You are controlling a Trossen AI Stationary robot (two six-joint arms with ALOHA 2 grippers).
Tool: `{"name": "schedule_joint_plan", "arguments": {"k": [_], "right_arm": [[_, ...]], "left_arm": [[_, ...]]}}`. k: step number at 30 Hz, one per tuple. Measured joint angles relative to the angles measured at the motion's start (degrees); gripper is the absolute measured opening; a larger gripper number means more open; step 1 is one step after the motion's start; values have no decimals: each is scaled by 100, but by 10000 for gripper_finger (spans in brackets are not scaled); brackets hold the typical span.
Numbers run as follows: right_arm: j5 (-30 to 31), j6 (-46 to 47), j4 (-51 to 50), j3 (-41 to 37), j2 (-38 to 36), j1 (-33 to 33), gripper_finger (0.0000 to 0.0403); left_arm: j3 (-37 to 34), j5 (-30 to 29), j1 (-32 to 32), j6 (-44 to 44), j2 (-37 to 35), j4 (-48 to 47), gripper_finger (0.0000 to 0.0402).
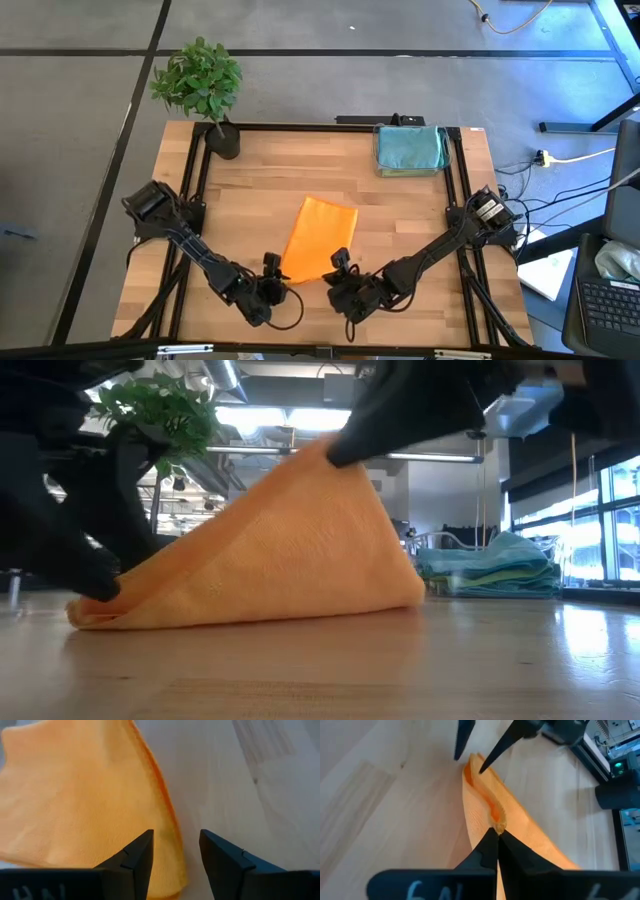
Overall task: Fold microfiber towels
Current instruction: Fold the orange microfiber towel
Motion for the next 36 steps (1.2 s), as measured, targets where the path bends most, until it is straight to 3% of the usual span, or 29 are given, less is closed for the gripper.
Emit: {"name": "schedule_joint_plan", "arguments": {"k": [22,30,36], "right_arm": [[225,13,-99,130,-7,-31,8],[230,126,-160,130,-9,-31,6],[247,325,-367,128,-8,67,8]], "left_arm": [[26,-24,166,-365,624,667,153],[19,-410,63,-875,639,656,148],[19,-534,65,-1065,652,603,93]]}}
